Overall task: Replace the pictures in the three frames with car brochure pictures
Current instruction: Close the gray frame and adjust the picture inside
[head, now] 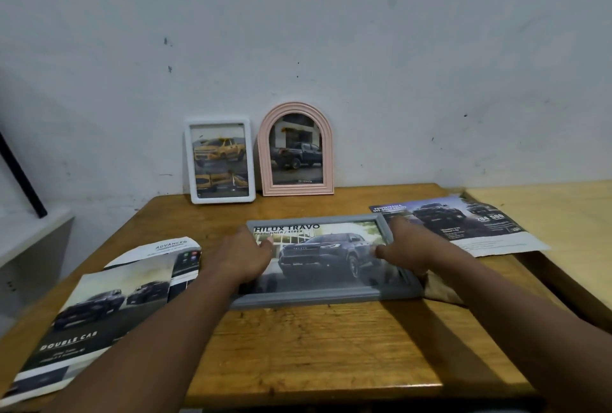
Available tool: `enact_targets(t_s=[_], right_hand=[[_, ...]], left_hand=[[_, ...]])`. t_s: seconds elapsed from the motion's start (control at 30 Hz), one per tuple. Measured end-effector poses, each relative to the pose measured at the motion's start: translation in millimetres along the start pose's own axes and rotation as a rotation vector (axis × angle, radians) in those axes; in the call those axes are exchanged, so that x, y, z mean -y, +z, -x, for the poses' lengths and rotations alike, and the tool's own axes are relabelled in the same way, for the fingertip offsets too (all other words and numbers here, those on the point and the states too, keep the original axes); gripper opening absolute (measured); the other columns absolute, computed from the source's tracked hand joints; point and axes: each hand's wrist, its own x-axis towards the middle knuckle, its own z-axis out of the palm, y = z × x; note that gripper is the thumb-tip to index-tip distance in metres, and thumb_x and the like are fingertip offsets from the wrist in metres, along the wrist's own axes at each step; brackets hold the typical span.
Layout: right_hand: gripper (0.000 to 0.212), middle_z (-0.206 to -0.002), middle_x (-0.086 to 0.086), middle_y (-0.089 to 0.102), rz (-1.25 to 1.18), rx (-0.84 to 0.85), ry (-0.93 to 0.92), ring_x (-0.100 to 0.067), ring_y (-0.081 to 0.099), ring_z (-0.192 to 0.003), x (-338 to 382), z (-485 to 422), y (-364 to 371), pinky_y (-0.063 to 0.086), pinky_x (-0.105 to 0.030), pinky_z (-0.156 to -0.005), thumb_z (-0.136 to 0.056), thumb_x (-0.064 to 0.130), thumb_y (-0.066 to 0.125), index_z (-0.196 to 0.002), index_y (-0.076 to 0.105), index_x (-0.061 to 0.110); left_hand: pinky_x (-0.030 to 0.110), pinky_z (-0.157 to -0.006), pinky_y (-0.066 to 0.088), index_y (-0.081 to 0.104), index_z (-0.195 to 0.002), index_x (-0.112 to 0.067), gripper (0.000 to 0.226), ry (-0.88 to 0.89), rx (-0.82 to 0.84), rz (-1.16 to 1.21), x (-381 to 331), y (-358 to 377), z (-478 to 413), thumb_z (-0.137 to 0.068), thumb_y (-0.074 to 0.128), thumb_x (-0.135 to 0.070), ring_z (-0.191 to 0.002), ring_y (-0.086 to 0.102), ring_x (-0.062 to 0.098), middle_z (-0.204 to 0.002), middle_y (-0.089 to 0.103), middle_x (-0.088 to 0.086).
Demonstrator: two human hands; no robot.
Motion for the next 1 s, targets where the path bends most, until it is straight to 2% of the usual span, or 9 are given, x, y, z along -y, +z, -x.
enact_targets(t_s=[0.13, 0.27, 0.33, 0.43, 0.6, 0.67, 0.73, 0.87, 1.0], right_hand=[[0.07, -0.134, -0.017, 0.054, -0.128, -0.022, 0.07, -0.032, 0.055, -0.118, 7.5, -1.0, 5.2, 0.048, -0.036, -0.088, -0.088, 0.046, 0.066, -0.138, 0.039, 0.006], [0.068, -0.127, -0.014, 0.056, -0.256, -0.067, 0.057, -0.03, 0.058, -0.11, 11.7, 1.8, -0.5, 0.05, -0.036, -0.077, -0.087, 0.045, 0.068, -0.135, 0.038, 0.008], [0.067, -0.125, -0.014, 0.057, -0.293, -0.104, 0.046, -0.031, 0.059, -0.108, 17.1, 4.0, -8.3, 0.052, -0.038, -0.08, -0.087, 0.043, 0.069, -0.134, 0.036, 0.01], [0.064, -0.122, -0.011, 0.056, -0.347, -0.213, -0.024, -0.029, 0.06, -0.105, 25.9, 7.6, -26.2, 0.053, -0.044, -0.087, -0.087, 0.039, 0.07, -0.134, 0.036, 0.012], [0.063, -0.103, -0.005, 0.061, -0.48, -0.443, -0.178, -0.017, 0.065, -0.077, 20.5, 8.3, -66.4, 0.054, -0.033, -0.066, -0.089, 0.028, 0.068, -0.14, 0.032, 0.019], [0.057, -0.107, -0.006, 0.059, -0.562, -0.485, -0.213, -0.013, 0.065, -0.074, 7.8, 1.6, -80.4, 0.055, -0.029, -0.061, -0.091, 0.021, 0.066, -0.137, 0.034, 0.02], [0.051, -0.117, -0.01, 0.057, -0.573, -0.524, -0.235, -0.014, 0.065, -0.081, -10.9, -9.2, -92.2, 0.054, -0.025, -0.06, -0.091, 0.017, 0.067, -0.132, 0.036, 0.022], [0.056, -0.125, -0.012, 0.053, -0.523, -0.538, -0.226, -0.027, 0.062, -0.099, -54.2, -31.9, -110.4, 0.056, -0.032, -0.071, -0.086, 0.016, 0.071, -0.129, 0.037, 0.025], [0.057, -0.123, -0.014, 0.052, -0.4, -0.541, -0.183, -0.02, 0.061, -0.089, -93.4, -61.4, -126.4, 0.049, -0.019, -0.059, -0.083, 0.014, 0.071, -0.131, 0.042, 0.022]], left_hand=[[0.036, -0.078, 0.039, 0.039, -0.147, -0.012, 0.061, -0.04, -0.032, 0.143, -7.2, -3.3, 6.1, -0.102, 0.046, -0.053, -0.101, 0.051, 0.023, -0.137, 0.057, 0.012], [0.041, -0.087, 0.046, 0.041, -0.146, -0.013, 0.061, -0.088, -0.092, 0.279, -3.8, -6.0, 4.3, -0.101, 0.047, -0.053, -0.118, 0.057, 0.033, -0.137, 0.057, 0.013], [0.046, -0.093, 0.05, 0.04, -0.147, -0.016, 0.061, -0.081, -0.147, 0.311, -5.4, -11.1, 4.5, -0.1, 0.047, -0.056, -0.121, 0.056, 0.034, -0.139, 0.057, 0.012], [0.051, -0.093, 0.053, 0.035, -0.148, -0.022, 0.06, -0.003, -0.26, 0.417, -14.8, -24.9, 4.7, -0.1, 0.045, -0.057, -0.118, 0.058, 0.034, -0.137, 0.059, 0.01], [0.053, -0.101, 0.047, 0.025, -0.155, -0.029, 0.062, 0.181, -0.395, 0.626, -47.9, -53.0, 1.0, -0.101, 0.053, -0.046, -0.133, 0.049, 0.034, -0.15, 0.047, 0.009], [0.054, -0.104, 0.044, 0.024, -0.155, -0.031, 0.063, 0.267, -0.394, 0.663, -67.5, -56.3, -0.2, -0.101, 0.054, -0.043, -0.138, 0.043, 0.034, -0.155, 0.039, 0.008], [0.055, -0.109, 0.041, 0.024, -0.156, -0.03, 0.064, 0.346, -0.379, 0.663, -87.5, -51.6, -4.1, -0.101, 0.054, -0.043, -0.141, 0.039, 0.032, -0.159, 0.033, 0.008], [0.06, -0.114, 0.035, 0.021, -0.157, -0.038, 0.068, 0.452, -0.291, 0.628, -129.4, -27.0, -18.8, -0.099, 0.053, -0.054, -0.149, 0.028, 0.031, -0.167, 0.017, 0.002], [0.059, -0.119, 0.026, 0.022, -0.157, -0.043, 0.067, 0.489, -0.197, 0.609, -171.5, 2.9, -40.5, -0.098, 0.05, -0.059, -0.154, 0.015, 0.03, -0.17, 0.004, -0.001]])
